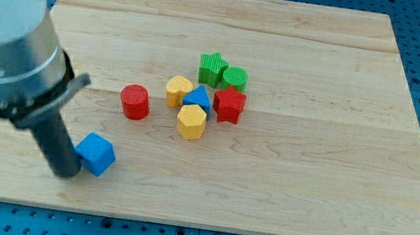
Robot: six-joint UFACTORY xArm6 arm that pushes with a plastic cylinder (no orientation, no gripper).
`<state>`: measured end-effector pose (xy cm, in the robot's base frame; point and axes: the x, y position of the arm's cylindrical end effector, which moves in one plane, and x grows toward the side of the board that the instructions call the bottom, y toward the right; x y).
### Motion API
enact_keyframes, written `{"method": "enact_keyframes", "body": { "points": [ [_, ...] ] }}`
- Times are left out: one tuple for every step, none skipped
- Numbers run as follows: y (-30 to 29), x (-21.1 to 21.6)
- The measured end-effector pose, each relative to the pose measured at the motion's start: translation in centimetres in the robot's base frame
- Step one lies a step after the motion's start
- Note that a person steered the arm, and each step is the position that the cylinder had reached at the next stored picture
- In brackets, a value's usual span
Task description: Move the blue cube below the red circle
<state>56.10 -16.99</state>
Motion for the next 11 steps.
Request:
{"method": "enact_keyframes", "body": {
  "points": [
    [0.3,0.8],
    [2.9,3.5],
    [4.8,2.9],
    [0.2,-1.2],
    [-2.4,-3.5],
    [0.7,-5.5],
    [0.0,-0.8],
    [2.3,-0.5],
    [0.5,-3.2],
    [0.5,-4.6],
    [1.1,-4.8]
  ]
}}
